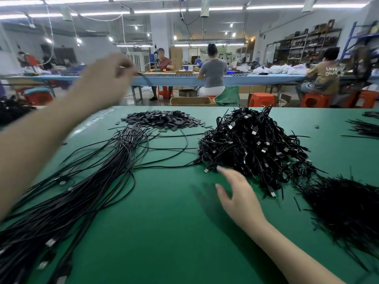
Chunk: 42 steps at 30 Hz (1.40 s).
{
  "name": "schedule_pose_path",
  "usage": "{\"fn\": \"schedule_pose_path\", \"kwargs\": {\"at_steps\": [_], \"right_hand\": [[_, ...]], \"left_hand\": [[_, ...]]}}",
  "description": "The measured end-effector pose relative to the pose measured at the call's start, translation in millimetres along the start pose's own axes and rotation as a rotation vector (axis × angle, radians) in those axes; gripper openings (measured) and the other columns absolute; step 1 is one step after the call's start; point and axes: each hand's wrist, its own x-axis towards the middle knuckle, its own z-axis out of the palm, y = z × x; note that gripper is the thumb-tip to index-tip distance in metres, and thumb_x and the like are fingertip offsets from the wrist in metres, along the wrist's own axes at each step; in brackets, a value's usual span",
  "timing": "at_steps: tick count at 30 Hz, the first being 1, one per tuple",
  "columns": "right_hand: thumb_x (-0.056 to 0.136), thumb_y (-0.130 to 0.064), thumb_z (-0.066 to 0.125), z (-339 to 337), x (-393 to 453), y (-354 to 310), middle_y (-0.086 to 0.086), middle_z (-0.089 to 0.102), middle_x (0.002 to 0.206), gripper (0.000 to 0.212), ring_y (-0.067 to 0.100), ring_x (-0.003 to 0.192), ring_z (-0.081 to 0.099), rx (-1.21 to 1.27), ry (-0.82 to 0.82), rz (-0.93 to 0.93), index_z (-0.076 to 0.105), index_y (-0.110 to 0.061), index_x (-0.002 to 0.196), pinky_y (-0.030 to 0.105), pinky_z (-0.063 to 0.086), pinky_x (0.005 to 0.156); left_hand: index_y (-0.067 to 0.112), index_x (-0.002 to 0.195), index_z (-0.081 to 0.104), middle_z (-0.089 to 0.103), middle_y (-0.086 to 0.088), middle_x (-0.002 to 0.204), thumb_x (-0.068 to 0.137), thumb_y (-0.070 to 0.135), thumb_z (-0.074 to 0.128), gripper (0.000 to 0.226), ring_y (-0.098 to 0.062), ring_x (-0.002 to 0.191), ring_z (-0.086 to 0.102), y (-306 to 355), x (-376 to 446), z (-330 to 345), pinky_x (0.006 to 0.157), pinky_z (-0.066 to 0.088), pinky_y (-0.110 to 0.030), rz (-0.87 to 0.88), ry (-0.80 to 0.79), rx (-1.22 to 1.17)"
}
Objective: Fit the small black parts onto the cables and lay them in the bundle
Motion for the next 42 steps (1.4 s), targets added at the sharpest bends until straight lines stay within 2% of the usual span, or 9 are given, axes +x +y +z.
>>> {"fn": "schedule_pose_path", "kwargs": {"at_steps": [4, 9, 15, 25, 31, 34, 37, 39, 42], "right_hand": [[0.088, -0.039, 0.063, -46.7, 24.3, -47.2, -0.018, 0.032, 0.147, 0.071, -0.004, 0.137, 0.027, 0.297, 0.186, -0.191, 0.026, -0.028, 0.147, 0.011, 0.022, 0.11], [0.084, -0.046, 0.06, -103.0, 58.7, -54.0, -0.015, 0.051, 0.059, 0.022, 0.004, 0.052, 0.048, 0.366, -0.095, -0.006, 0.059, -0.031, 0.1, 0.02, 0.043, 0.05], [0.082, -0.052, 0.063, -112.7, 68.8, -9.8, -0.013, 0.043, 0.048, 0.031, 0.007, 0.045, 0.035, 0.371, 0.029, 0.22, 0.069, -0.023, 0.076, 0.022, 0.034, 0.046], [0.081, -0.053, 0.053, -90.7, 53.0, -47.3, -0.005, 0.029, 0.055, 0.033, 0.011, 0.047, 0.023, 0.693, -0.488, 0.182, 0.071, -0.025, 0.081, 0.02, 0.025, 0.044], [0.087, -0.049, 0.051, -57.6, 40.3, -47.7, -0.006, 0.026, 0.059, 0.031, 0.012, 0.049, 0.023, 0.786, -0.71, 0.21, 0.069, -0.024, 0.081, 0.02, 0.027, 0.048], [0.079, -0.055, 0.056, -63.3, 43.6, -37.5, -0.007, 0.028, 0.055, 0.038, 0.013, 0.049, 0.025, 0.658, -0.63, 0.321, 0.056, -0.021, 0.063, 0.023, 0.027, 0.05], [0.077, -0.055, 0.06, -87.8, 52.5, -35.6, -0.008, 0.034, 0.049, 0.044, 0.012, 0.044, 0.029, 0.581, -0.389, 0.359, 0.045, -0.019, 0.059, 0.022, 0.029, 0.049], [0.086, -0.051, 0.055, -103.0, 55.3, -44.4, -0.009, 0.034, 0.048, 0.042, 0.011, 0.042, 0.029, 0.654, -0.281, 0.33, 0.058, -0.02, 0.059, 0.022, 0.03, 0.047], [0.098, -0.041, 0.045, -105.7, 48.9, -65.8, -0.012, 0.035, 0.048, 0.037, 0.008, 0.041, 0.029, 0.737, -0.268, 0.188, 0.069, -0.025, 0.076, 0.019, 0.031, 0.042]], "left_hand": [[0.029, 0.087, 0.062, 0.062, 0.011, 0.078, 0.094, 0.036, 0.055, 0.011, 0.003, 0.063, 0.054, 61.2, -37.5, 74.0, 0.06, 0.045, -0.016, 0.233, -0.297, -0.158], [0.022, 0.087, 0.057, 0.053, 0.01, 0.065, 0.094, 0.036, 0.055, 0.015, 0.001, 0.049, 0.044, 70.4, -44.5, 126.9, 0.049, 0.035, -0.02, -0.054, -0.471, -0.598], [0.021, 0.1, 0.064, 0.07, 0.008, 0.078, 0.092, 0.023, 0.063, 0.008, -0.005, 0.062, 0.059, 20.0, -52.4, 131.5, 0.056, 0.049, -0.02, -0.09, -0.894, -0.593], [0.017, 0.075, 0.074, 0.062, 0.002, 0.07, 0.082, 0.03, 0.068, 0.016, -0.009, 0.063, 0.057, -3.4, -29.3, 128.7, 0.061, 0.052, -0.021, -0.649, -0.55, -1.776], [0.022, 0.059, 0.063, 0.064, 0.005, 0.064, 0.095, 0.04, 0.049, 0.043, -0.011, 0.06, 0.064, 14.3, -33.1, 118.2, 0.06, 0.055, -0.025, -0.511, -0.623, -1.677], [0.024, 0.051, 0.055, 0.053, 0.008, 0.045, 0.095, 0.04, 0.043, 0.048, -0.006, 0.04, 0.046, 11.3, -37.7, 97.7, 0.045, 0.036, -0.018, -0.29, -1.006, -1.775], [0.02, 0.052, 0.063, 0.061, 0.001, 0.049, 0.094, 0.04, 0.042, 0.05, -0.008, 0.036, 0.048, 14.8, -47.1, 99.8, 0.039, 0.034, -0.017, -0.053, -1.244, -1.121], [0.021, 0.072, 0.074, 0.074, -0.004, 0.073, 0.1, 0.042, 0.035, 0.053, -0.012, 0.054, 0.065, 24.8, -51.7, 108.7, 0.049, 0.045, -0.017, -0.039, -1.18, -0.72], [0.023, 0.089, 0.074, 0.075, 0.002, 0.097, 0.103, 0.042, 0.028, 0.051, -0.011, 0.087, 0.072, 37.3, -52.5, 122.9, 0.08, 0.056, -0.026, -0.148, -0.869, -0.822]]}}
